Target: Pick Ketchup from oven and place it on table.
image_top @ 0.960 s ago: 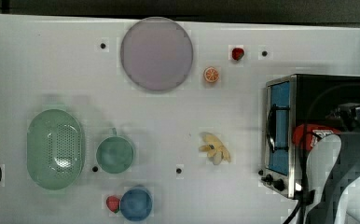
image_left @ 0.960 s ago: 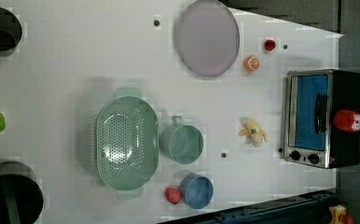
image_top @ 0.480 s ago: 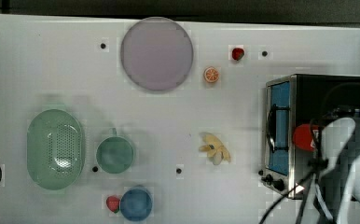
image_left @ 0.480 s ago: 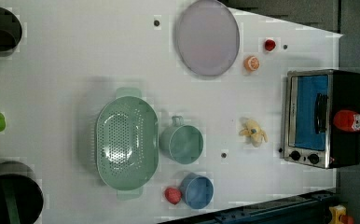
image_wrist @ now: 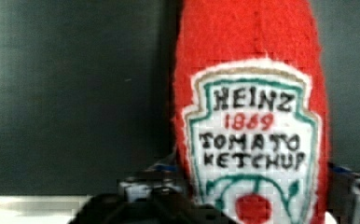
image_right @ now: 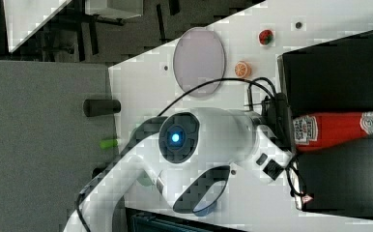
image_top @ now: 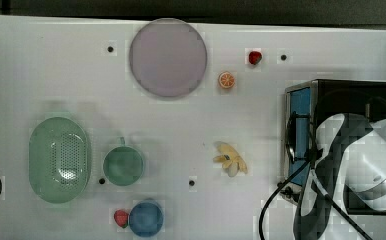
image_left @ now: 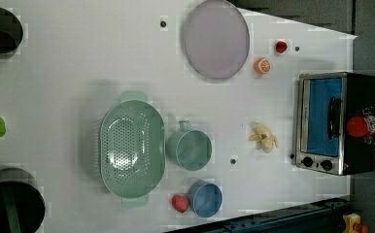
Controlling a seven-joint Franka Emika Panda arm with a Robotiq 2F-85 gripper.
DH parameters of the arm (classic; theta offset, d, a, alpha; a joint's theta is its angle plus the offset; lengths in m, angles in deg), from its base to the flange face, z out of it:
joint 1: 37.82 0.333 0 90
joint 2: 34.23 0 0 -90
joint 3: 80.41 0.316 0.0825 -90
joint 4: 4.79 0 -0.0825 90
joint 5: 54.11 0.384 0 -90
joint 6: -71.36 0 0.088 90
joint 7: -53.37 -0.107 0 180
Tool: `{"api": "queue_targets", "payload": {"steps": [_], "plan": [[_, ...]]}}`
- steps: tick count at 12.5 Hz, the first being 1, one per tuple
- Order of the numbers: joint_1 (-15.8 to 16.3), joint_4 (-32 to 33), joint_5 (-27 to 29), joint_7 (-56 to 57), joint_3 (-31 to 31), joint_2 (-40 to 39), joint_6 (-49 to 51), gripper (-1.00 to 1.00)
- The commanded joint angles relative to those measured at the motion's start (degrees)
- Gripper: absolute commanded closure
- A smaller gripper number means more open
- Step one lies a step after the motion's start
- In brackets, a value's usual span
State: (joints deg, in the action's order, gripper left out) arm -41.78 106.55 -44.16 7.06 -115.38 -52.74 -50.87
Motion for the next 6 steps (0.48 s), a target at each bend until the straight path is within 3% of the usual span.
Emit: {"api": "queue_targets", "payload": {"steps": [1,3,6], "plan": [[-0.78,-1.5,-0.08,-1.42,-1.71,1.59,-1.61,-0.23],[0.1,-3.75,-0.46,-1.42,-1.41,2.87,0.44,-0.23],[4.65,-10.63,-3.87,-1.23,0.97,6.93,9.91,-0.23]]}}
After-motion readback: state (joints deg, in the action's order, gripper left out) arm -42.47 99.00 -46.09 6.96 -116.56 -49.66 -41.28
